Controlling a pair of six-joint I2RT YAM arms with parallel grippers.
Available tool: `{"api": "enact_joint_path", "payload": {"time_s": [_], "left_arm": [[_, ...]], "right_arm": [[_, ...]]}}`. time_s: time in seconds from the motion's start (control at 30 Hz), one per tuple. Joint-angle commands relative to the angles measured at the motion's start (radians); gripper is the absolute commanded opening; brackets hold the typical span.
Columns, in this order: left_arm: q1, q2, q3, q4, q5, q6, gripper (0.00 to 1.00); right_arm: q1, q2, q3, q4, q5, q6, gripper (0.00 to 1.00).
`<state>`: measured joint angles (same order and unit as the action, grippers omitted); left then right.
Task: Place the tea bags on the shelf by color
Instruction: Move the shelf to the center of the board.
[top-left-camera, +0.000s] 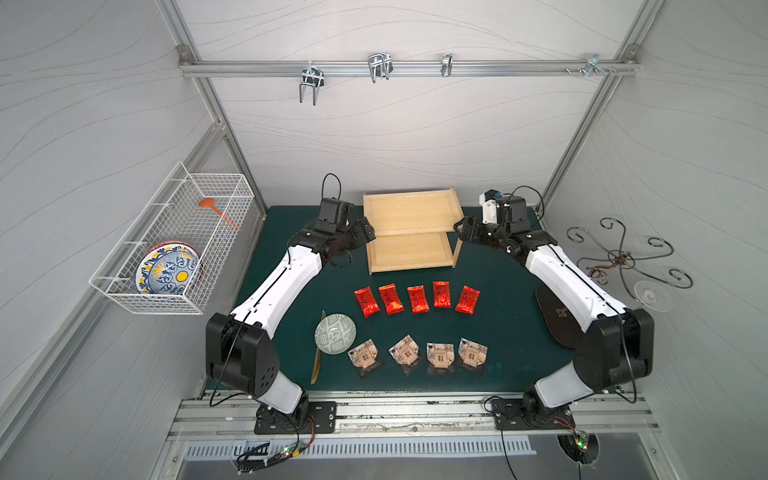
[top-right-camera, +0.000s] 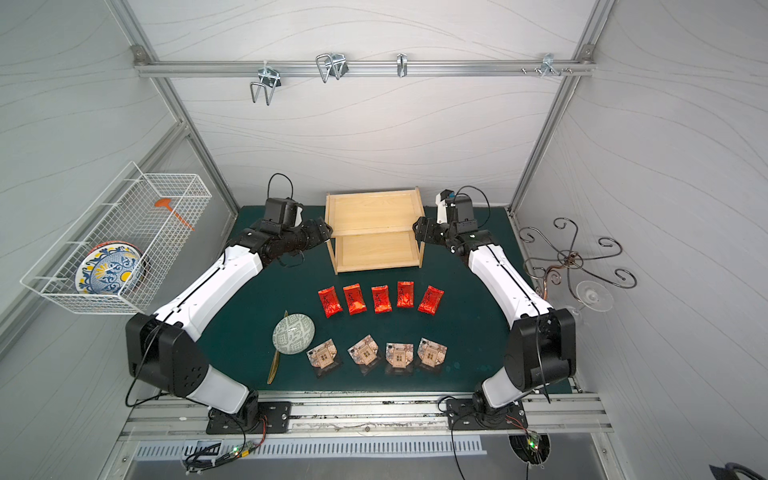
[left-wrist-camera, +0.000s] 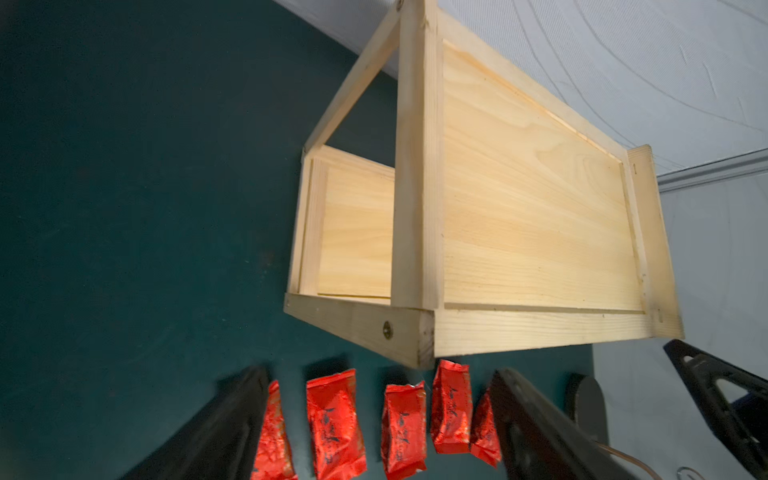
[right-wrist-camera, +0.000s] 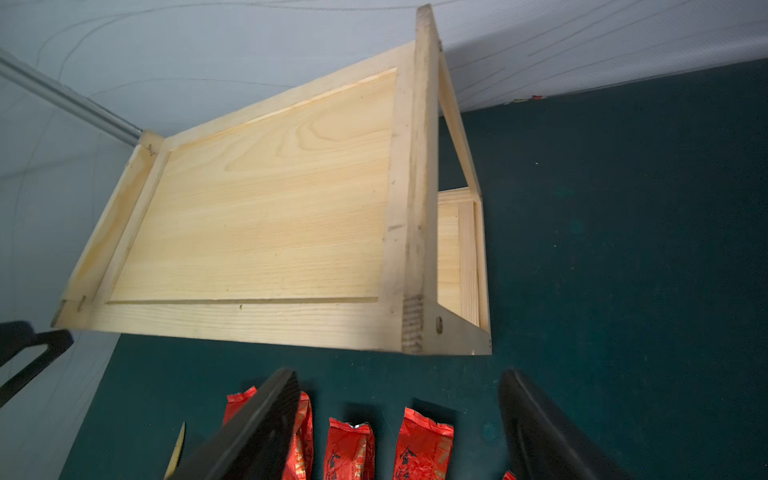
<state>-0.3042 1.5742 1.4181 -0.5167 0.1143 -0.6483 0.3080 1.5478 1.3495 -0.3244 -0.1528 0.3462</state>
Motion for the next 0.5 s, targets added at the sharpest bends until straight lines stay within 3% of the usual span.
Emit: {"api": "enact_joint_path", "payload": {"time_s": [0.0,0.23,0.47], "left_arm": [[-0.002,0.049,0.076,0.023,0.137,-0.010,0.80],[-0.003,0.146,0.168,0.029,0.192,-0.011,0.57],[-0.008,0.258,0.294,0.040,0.209,-0.031,0.43]], "right_arm": [[0.005,0.030,0.045,0.002,-0.069,0.009,0.74],[0.019,0.074,0.085,0.025,-0.078,0.020,0.68],[0.017,0.102,0.110,0.057,-0.067,-0.007,0.65]]}}
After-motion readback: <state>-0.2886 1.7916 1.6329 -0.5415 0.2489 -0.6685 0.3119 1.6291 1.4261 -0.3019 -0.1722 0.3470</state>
